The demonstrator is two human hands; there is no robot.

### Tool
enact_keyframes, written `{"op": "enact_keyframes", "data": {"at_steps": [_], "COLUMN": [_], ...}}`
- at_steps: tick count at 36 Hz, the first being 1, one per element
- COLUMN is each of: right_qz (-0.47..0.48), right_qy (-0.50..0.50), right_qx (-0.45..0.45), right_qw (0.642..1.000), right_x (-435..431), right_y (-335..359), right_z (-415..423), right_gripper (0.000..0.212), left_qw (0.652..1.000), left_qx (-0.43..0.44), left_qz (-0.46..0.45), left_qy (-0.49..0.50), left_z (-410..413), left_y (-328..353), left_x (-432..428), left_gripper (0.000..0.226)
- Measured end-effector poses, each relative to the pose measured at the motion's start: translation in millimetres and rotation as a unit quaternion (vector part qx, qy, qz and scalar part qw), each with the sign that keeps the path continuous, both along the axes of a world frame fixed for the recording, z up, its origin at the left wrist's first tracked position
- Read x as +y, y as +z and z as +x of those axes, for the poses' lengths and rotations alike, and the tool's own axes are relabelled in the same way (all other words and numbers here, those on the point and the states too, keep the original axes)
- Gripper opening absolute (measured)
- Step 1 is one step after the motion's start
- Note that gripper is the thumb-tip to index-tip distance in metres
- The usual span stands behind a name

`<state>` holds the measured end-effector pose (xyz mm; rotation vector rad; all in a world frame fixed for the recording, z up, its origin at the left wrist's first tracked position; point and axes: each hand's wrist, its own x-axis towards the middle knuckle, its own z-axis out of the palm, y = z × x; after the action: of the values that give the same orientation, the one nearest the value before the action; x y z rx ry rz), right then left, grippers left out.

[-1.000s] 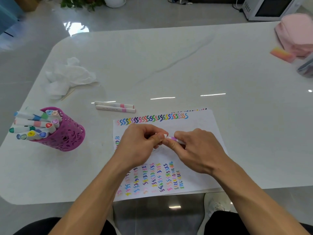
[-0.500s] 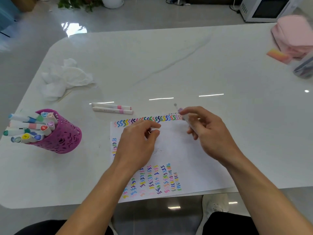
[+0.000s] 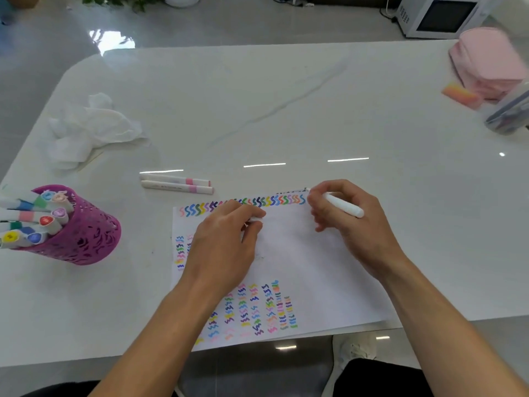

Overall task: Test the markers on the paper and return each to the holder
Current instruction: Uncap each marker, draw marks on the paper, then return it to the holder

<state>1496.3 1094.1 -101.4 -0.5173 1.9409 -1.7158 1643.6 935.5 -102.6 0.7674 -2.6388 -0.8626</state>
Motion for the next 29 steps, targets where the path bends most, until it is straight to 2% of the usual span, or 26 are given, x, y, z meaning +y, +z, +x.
{"op": "enact_keyframes", "data": {"at_steps": [6,13,29], "right_qz": [-0.001,-0.014,0.005], "right_qy": [-0.046,-0.091,-0.114], "right_qx": [0.051,0.009,0.015], "right_qw": [0.998,0.996,0.993], "right_x": [-2.0,-5.3,-8.1], "right_y": [-7.6,-23.2,-32.6], "right_z": [-2.6,-4.4,-7.9], "right_gripper": [0.012,0.018,0.011], "left_qw": [1.000,1.000,0.999], "left_qx": [-0.003,-0.003,-0.008], "left_qz": [-0.019,-0.021,-0.034], "left_qy": [-0.006,-0.016,-0.023], "left_z": [0.9,0.9,-1.0], "left_y": [-4.0,-4.8,-9.1], "left_x": [-0.3,-1.6,-1.3], "left_gripper": [0.019,0.019,0.020]}}
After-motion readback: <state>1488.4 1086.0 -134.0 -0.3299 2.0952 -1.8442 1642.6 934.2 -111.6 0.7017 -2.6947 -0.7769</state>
